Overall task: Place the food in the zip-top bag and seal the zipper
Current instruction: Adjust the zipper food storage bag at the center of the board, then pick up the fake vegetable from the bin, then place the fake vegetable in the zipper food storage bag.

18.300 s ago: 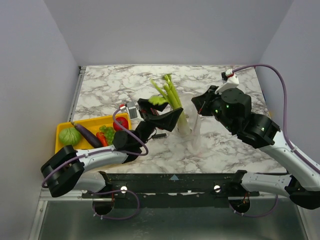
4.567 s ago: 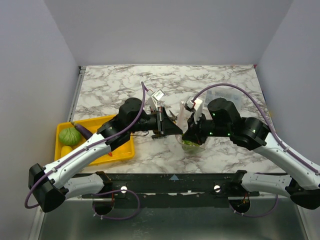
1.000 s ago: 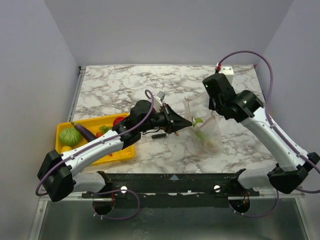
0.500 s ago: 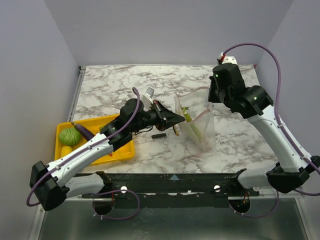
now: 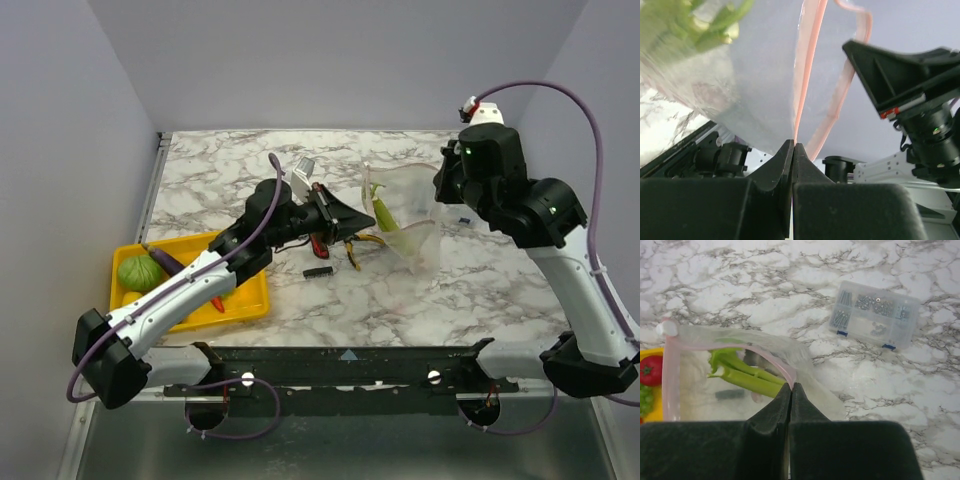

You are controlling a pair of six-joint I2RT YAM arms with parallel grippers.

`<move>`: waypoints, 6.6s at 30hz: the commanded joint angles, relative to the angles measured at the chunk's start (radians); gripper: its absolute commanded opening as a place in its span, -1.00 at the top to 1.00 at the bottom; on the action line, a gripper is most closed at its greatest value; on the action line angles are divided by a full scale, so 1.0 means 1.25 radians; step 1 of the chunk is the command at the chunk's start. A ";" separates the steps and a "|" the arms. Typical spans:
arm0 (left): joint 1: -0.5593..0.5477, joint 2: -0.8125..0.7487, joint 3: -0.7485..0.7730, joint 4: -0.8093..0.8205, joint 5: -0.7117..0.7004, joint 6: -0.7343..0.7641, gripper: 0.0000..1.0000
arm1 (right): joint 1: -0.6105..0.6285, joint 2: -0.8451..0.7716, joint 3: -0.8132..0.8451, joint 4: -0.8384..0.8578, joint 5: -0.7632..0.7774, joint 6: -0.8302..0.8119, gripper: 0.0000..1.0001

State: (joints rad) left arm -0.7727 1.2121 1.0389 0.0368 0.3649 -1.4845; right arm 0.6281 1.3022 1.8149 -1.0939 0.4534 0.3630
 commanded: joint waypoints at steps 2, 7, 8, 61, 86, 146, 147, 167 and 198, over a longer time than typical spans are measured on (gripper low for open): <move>0.009 0.060 0.020 0.088 0.061 -0.037 1.00 | -0.003 -0.059 -0.031 -0.014 0.009 -0.031 0.99; -0.003 0.103 0.029 0.132 0.097 -0.059 0.93 | -0.003 -0.056 -0.100 0.018 -0.003 -0.017 0.99; -0.002 0.100 0.022 0.141 0.104 -0.058 0.81 | -0.003 -0.055 -0.101 0.023 -0.003 -0.018 0.99; 0.583 -0.067 -0.202 -0.541 -0.467 0.474 -0.67 | -0.004 -0.079 -0.113 0.038 -0.012 -0.026 0.99; 0.781 -0.113 -0.172 -0.571 -0.789 0.406 -0.85 | -0.004 -0.016 -0.103 0.037 -0.108 -0.079 0.99; 0.660 -0.408 -0.229 -0.145 -0.275 0.524 0.71 | -0.005 -0.058 -0.097 0.074 -0.158 -0.031 0.99; 0.625 -0.407 -0.215 -0.112 -0.233 0.533 0.71 | -0.004 -0.061 -0.100 0.080 -0.163 -0.026 0.99; -0.095 -0.244 -0.147 0.550 -0.458 0.781 0.77 | -0.004 -0.082 -0.135 0.126 -0.237 0.050 0.99; -0.286 -0.058 -0.077 0.242 -0.577 0.519 -0.68 | -0.004 -0.091 -0.140 0.143 -0.223 0.038 0.99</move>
State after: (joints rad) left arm -1.1141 1.1522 0.9272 0.4515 -0.3401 -0.7876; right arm 0.6262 1.2022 1.6382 -0.9657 0.1852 0.4179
